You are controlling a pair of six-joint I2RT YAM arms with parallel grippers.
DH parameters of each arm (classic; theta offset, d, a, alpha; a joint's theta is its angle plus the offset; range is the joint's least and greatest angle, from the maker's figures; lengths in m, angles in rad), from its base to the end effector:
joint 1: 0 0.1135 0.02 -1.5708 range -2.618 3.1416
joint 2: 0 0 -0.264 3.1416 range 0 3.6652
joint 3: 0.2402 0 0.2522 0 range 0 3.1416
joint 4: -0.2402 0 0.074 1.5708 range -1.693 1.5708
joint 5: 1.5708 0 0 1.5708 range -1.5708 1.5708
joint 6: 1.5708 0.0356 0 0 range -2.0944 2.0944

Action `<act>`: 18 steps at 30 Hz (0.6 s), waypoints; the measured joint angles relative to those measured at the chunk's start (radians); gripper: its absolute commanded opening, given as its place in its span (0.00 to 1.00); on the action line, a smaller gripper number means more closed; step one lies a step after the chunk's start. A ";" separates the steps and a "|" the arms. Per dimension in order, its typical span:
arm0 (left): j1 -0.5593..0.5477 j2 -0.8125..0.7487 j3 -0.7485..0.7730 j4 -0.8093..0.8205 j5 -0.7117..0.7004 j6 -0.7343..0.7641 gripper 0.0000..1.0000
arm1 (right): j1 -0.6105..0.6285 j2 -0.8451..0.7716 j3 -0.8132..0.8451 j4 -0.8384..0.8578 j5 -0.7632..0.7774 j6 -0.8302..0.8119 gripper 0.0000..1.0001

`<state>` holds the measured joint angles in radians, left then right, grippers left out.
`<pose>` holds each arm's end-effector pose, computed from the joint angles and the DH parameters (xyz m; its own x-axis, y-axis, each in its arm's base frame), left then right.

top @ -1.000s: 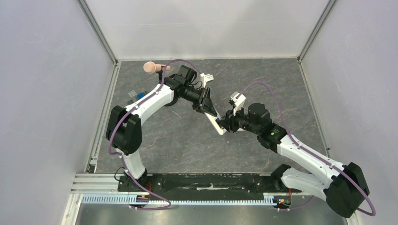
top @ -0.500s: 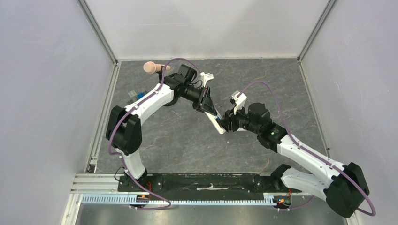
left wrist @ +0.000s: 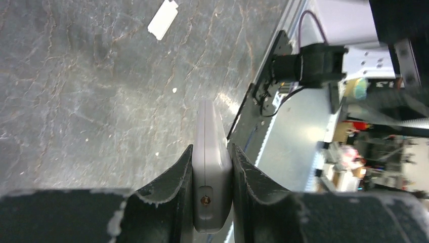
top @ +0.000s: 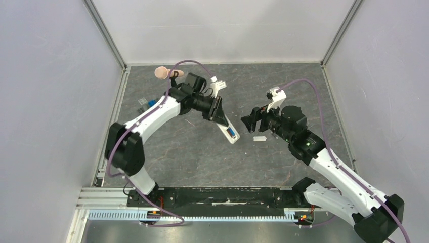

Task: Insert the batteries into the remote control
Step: Load the battery into the remote control, then pick up the battery from the center of the board.

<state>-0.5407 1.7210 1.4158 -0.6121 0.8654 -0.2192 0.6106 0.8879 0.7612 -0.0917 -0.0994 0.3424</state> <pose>0.3034 -0.2138 0.2811 -0.8233 0.3298 -0.4620 0.5651 0.3988 -0.7222 0.1707 0.1238 0.3232 -0.3854 0.1381 -0.9124 -0.5526 0.7573 0.3480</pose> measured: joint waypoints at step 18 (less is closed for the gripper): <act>0.006 -0.342 -0.281 0.253 -0.105 0.088 0.02 | -0.210 0.397 -0.032 -0.348 0.438 -0.022 0.55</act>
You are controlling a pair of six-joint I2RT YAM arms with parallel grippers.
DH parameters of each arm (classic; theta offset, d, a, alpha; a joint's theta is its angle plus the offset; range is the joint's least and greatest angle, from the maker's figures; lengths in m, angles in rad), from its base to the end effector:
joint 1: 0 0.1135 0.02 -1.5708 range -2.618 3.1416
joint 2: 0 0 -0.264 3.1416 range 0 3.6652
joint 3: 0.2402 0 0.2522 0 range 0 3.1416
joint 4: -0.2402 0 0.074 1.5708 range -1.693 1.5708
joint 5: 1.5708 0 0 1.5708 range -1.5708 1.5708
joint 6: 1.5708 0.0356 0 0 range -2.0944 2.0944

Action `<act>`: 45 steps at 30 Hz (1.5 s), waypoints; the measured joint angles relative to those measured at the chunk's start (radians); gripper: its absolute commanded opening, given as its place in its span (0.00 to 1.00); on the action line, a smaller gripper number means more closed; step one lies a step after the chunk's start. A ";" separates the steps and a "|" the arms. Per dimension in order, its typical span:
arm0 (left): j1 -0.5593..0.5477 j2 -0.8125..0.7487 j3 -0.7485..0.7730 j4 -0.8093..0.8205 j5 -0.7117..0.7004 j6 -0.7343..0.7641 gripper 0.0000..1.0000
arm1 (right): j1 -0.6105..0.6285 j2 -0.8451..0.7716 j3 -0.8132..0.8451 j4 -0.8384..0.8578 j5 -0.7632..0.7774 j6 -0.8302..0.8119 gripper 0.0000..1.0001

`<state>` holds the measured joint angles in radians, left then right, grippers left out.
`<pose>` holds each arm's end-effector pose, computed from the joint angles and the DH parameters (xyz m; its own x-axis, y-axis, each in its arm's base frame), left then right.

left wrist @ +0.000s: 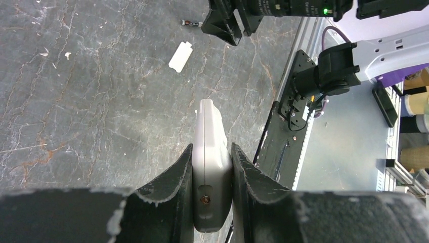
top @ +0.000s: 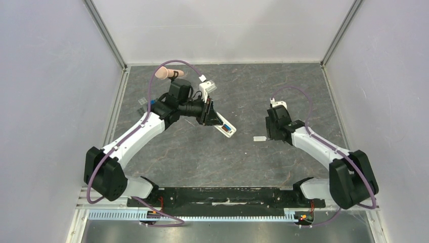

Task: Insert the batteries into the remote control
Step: Pick up the battery from the center of the board.

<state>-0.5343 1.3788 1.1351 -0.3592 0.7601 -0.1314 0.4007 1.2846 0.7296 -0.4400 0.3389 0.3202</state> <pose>0.2492 -0.1759 0.3152 -0.5961 0.2424 -0.7654 0.7862 0.3697 -0.4952 0.2292 0.0842 0.1984 -0.7964 -0.0150 -0.6046 0.0521 0.9943 -0.0933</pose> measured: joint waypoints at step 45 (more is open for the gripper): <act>0.053 0.126 0.018 0.025 0.168 0.000 0.02 | -0.128 0.234 0.019 0.177 -0.193 -0.043 0.00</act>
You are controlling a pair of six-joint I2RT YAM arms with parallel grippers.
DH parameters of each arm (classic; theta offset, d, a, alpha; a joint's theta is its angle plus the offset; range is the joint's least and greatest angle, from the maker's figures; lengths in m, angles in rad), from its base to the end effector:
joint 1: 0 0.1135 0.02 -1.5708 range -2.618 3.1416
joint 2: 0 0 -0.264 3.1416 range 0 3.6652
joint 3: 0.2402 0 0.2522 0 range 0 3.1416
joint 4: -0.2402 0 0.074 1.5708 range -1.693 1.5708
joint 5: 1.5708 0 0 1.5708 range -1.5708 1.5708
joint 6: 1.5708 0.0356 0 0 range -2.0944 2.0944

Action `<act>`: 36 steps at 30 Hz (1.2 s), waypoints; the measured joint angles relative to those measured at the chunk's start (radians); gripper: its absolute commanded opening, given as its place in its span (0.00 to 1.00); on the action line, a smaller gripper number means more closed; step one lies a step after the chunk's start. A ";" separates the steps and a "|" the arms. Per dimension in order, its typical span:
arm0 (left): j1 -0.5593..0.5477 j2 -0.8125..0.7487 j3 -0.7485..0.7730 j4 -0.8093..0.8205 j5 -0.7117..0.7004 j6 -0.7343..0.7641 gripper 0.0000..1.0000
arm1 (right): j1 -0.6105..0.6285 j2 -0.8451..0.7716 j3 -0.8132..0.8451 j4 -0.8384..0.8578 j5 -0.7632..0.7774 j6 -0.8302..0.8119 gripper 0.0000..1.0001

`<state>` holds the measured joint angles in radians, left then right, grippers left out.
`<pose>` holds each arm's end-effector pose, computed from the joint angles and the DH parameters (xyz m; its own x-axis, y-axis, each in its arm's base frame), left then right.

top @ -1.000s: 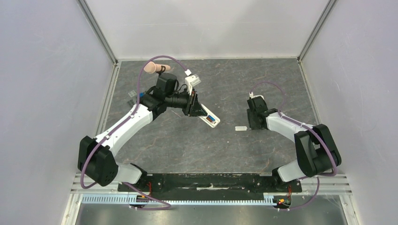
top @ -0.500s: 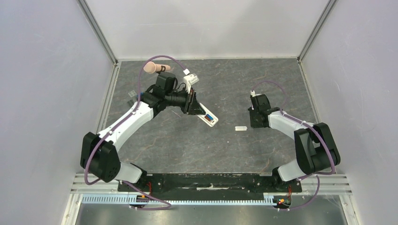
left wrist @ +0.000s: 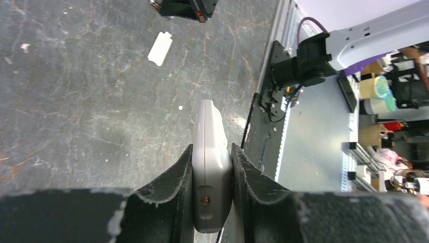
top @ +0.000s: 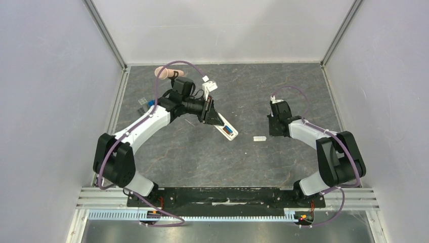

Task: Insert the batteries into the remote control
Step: Pick up the battery from the center of the board, then load the battery into the remote control.

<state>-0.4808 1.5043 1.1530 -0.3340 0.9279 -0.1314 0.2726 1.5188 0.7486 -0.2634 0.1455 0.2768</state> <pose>0.2767 -0.1765 0.2886 -0.6646 0.2581 -0.7012 0.7460 0.2812 -0.6036 0.2708 0.0704 0.1558 -0.8492 0.0434 -0.5263 0.0386 0.9991 0.0200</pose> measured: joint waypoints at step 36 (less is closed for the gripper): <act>-0.046 0.401 -0.043 0.509 0.357 -0.569 0.02 | 0.381 -0.322 0.319 -0.433 -0.391 0.019 0.00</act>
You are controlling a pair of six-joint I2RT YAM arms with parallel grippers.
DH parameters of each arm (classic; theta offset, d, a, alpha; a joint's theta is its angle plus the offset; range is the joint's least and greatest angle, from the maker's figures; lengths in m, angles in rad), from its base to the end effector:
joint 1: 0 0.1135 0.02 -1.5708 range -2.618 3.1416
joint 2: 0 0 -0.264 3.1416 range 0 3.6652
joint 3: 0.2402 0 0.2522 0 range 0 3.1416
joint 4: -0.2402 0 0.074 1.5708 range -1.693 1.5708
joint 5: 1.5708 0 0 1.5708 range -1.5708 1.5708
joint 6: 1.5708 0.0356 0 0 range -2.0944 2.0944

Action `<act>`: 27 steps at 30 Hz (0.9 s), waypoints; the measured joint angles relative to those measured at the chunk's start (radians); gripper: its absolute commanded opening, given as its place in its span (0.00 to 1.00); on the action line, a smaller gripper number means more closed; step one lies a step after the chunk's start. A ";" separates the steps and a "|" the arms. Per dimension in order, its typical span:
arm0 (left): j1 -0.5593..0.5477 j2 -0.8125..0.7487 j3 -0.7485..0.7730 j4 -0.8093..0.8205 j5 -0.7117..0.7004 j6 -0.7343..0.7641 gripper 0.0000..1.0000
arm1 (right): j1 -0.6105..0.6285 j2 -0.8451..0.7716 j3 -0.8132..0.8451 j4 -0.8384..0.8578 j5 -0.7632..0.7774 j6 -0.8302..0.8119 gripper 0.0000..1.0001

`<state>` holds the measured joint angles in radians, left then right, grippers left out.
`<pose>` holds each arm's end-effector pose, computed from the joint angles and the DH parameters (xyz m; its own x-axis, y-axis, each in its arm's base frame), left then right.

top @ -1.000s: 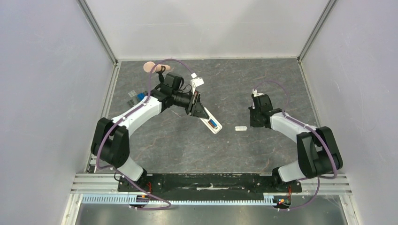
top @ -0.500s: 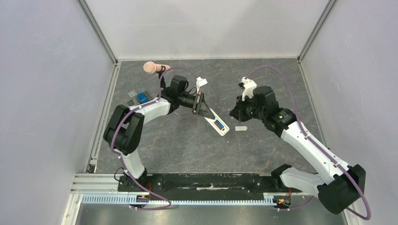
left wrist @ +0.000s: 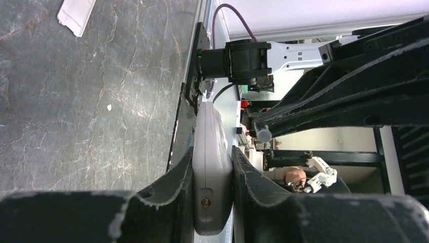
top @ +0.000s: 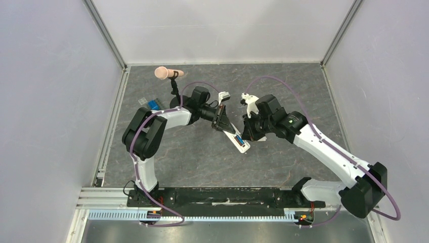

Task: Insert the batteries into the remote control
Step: Load the battery into the remote control.

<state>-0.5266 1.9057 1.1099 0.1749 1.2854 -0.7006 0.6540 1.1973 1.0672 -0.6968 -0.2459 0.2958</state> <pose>0.3195 -0.2252 0.1809 -0.9107 0.3195 -0.2619 0.2997 0.0747 -0.9511 0.1914 0.1577 0.3072 -0.7688 -0.2330 -0.5955 -0.5193 0.7709 0.3687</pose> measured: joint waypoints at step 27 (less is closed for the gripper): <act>-0.023 0.047 0.045 0.015 0.009 -0.017 0.02 | 0.041 0.112 0.056 -0.068 0.033 -0.031 0.44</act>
<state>-0.5495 1.9530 1.1549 0.1898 1.2942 -0.7174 0.6952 1.3090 1.1229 -0.7647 -0.2131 0.2646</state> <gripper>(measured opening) 0.314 0.419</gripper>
